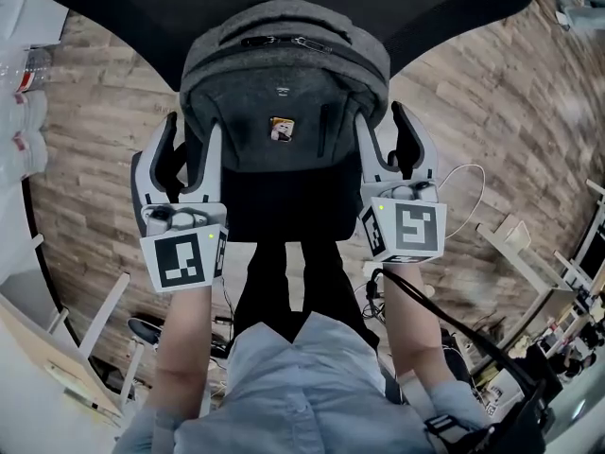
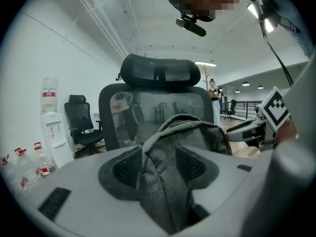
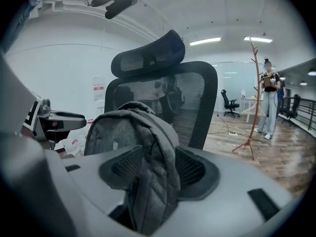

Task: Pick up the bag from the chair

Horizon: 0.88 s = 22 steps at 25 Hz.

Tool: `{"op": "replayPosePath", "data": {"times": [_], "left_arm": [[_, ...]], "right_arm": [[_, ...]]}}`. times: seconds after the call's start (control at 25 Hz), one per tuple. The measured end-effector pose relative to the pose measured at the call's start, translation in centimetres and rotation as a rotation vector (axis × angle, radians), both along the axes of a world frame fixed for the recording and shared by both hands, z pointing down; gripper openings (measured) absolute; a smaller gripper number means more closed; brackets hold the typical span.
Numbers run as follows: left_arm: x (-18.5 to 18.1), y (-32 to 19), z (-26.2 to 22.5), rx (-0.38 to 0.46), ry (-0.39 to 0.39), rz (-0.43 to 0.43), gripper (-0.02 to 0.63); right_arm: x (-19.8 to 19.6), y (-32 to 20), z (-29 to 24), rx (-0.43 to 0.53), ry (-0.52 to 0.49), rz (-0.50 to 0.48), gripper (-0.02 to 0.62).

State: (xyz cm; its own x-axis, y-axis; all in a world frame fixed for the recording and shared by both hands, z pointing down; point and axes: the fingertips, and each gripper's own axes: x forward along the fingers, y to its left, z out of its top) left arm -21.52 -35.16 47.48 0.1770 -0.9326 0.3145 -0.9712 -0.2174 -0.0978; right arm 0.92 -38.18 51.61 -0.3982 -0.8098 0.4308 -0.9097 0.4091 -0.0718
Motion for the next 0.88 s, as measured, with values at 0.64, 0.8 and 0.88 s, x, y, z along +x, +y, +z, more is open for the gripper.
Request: {"op": "replayPosePath", "data": {"times": [0.64,0.8,0.88], "left_arm": [[-0.4,-4.6,4.8,-0.038,0.038,0.068,0.328],[-0.6,-5.9,5.6,-0.048,0.044,0.072,0.328],[-0.7,-6.4,5.9,-0.051,0.039,0.072,0.328]], "right_arm": [[-1.1,-4.1,3.8,-0.028,0.0,-0.084,0.313],[-1.6,-5.0,4.1,-0.03,0.002,-0.095,0.316],[-1.8,-5.3,4.2,-0.032,0.008,-0.1,0.316]]}}
